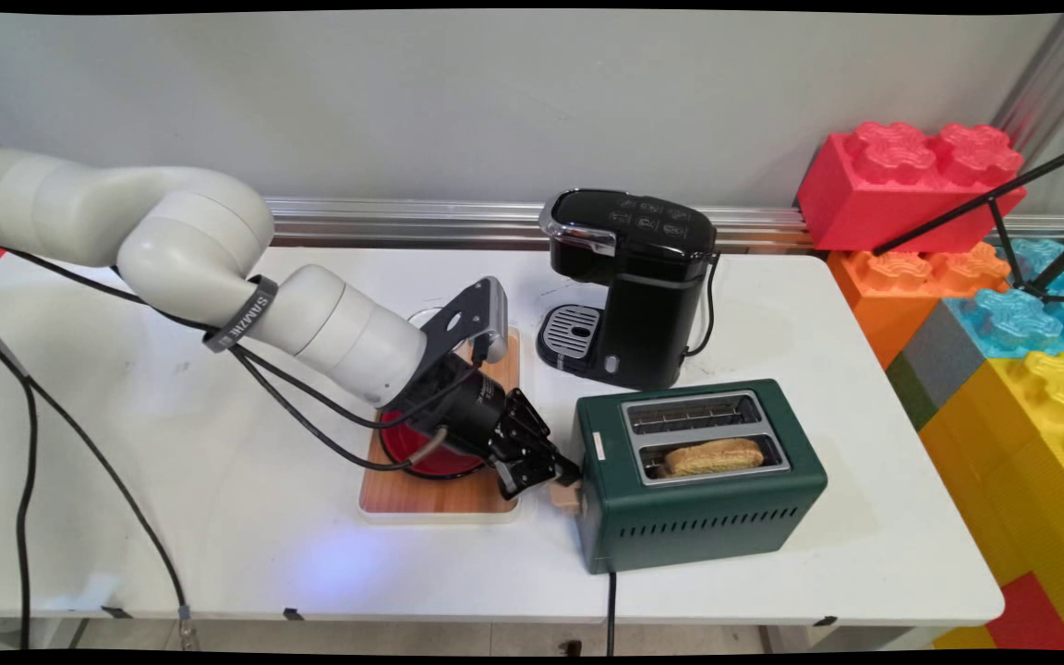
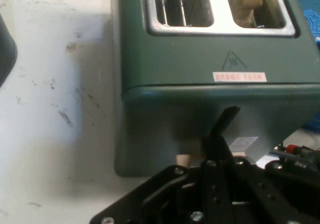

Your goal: Press the toaster switch

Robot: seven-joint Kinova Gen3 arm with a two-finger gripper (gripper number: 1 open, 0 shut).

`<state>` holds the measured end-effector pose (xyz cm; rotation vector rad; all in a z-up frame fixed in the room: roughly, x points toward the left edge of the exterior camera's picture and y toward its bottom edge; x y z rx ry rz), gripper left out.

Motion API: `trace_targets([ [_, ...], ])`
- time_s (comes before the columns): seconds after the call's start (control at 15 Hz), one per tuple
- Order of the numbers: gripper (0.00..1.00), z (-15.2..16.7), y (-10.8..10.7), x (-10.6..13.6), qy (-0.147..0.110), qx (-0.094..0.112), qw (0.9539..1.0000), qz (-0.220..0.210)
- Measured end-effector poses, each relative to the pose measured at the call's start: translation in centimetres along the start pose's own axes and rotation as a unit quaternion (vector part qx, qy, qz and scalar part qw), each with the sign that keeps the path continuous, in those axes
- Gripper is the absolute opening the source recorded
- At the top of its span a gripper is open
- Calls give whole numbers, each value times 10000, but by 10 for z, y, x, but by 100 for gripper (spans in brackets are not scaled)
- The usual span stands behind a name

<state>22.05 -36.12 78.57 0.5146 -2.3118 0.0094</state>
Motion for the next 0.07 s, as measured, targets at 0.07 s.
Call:
trace_targets([
  [0.07, 0, -1, 0, 0, -11, -7, 10000, 2],
])
